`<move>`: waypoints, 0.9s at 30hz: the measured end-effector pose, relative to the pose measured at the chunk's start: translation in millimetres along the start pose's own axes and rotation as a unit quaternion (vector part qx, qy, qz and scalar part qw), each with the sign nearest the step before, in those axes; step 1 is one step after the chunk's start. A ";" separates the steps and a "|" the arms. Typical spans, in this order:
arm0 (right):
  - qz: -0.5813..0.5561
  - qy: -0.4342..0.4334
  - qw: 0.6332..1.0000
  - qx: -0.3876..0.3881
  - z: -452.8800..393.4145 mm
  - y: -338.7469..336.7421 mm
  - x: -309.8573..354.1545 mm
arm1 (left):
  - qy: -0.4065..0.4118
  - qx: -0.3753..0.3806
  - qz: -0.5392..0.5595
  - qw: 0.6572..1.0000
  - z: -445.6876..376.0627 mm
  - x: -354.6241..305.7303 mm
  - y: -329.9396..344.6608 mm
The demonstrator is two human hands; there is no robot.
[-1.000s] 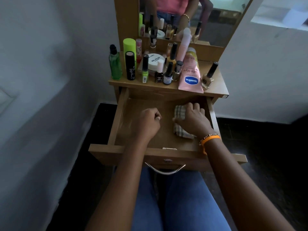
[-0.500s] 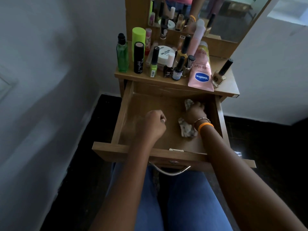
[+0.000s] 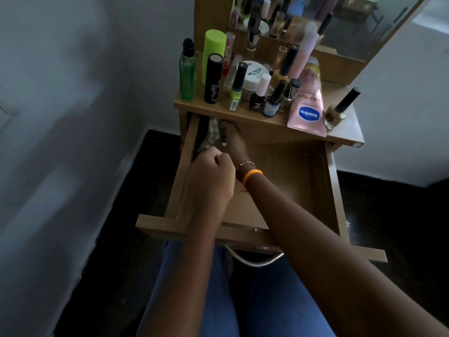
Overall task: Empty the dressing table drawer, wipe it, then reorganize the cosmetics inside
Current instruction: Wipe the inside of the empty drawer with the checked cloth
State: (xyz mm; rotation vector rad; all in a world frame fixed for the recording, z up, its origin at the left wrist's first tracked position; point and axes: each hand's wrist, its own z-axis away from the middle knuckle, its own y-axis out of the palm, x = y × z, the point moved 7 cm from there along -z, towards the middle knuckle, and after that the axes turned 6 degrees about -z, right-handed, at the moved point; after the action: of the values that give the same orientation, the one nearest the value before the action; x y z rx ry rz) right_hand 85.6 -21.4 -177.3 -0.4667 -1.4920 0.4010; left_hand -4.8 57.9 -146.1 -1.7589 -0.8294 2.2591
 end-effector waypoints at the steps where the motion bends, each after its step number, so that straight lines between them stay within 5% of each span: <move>1: 0.016 -0.021 1.000 0.013 -2.6 4.8 4.7 | -0.008 0.000 0.003 1.000 -0.3 0.3 -0.6; 8: -0.059 0.096 0.982 -0.154 0.3 -43.3 -35.5 | 0.010 0.016 0.003 1.000 1.2 2.1 5.1; 14: -0.114 0.284 0.881 -0.361 19.3 -130.3 -106.3 | 0.021 0.031 -0.011 0.999 2.2 3.5 10.0; 22: -0.009 0.150 0.959 -0.239 6.3 -68.0 -67.1 | 0.097 -0.068 -0.128 0.985 3.6 4.2 -30.1; 27: 0.052 -0.030 0.993 -0.100 2.4 -12.6 -21.1 | 0.083 -0.056 -0.159 0.982 -5.2 28.7 -45.2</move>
State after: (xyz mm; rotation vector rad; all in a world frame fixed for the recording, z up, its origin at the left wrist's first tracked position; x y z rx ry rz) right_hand 81.9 -43.1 -188.5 -0.6988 -1.5771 0.3508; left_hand -17.6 110.2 -147.9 -1.6890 -1.1297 1.8700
